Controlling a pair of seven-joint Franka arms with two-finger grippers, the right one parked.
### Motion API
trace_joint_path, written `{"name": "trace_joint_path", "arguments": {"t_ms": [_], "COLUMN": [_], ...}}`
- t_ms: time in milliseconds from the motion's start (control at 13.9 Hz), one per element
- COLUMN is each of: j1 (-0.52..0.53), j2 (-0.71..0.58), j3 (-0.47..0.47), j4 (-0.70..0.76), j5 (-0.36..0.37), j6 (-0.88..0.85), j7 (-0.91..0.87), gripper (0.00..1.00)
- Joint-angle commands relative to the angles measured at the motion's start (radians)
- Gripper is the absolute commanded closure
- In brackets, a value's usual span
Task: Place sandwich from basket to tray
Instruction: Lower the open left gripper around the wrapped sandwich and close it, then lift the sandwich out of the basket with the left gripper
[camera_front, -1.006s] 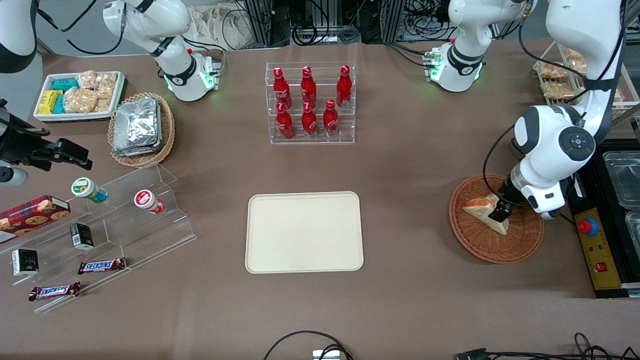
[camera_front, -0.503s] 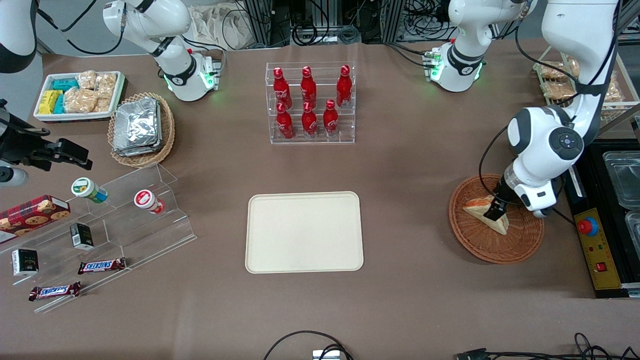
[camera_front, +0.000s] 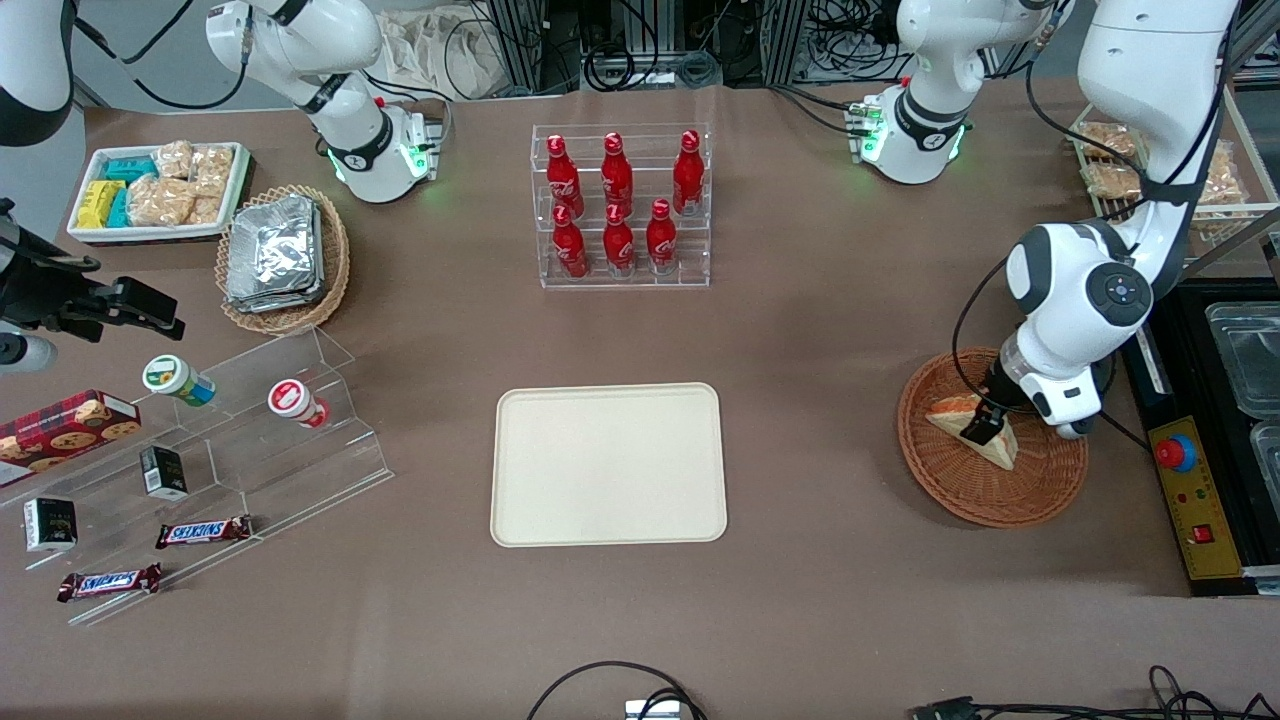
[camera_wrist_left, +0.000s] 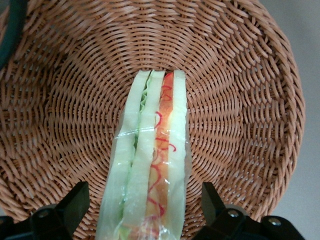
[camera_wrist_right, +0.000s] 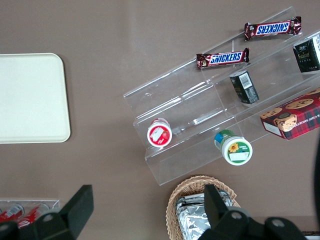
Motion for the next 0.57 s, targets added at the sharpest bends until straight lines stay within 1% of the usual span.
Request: {"name": "trace_joint_path", "arguments": {"t_ms": [0,72,144,215,287,359,431,503], "j1": [-0.004,-0.004,-0.004,-0.004,-0.002,-0.002,-0.002,-0.002], "j2": [0.008,0.010,0.011,0.013,0.013,0.011,0.011,0.008], "j3": [0.003,0.005,0.005,0.005,0.005,0.005,0.005,0.005], "j4": [-0.014,-0.021,-0.026,-0.032,-0.040,-0.044,-0.045,-0.045], "j5": [0.012,0.012,0.012,0.012,0.012,0.012,0.012,0.012], "j6": [0.036,0.051,0.063,0.072,0.085,0.092,0.093,0.093], "j7": [-0.021,-0.021,-0.019,-0.018,-0.018,-0.018,-0.018,-0.018], "gripper": [0.05,0.08,0.20,0.52,0.73,0.87,0.94,0.97]}}
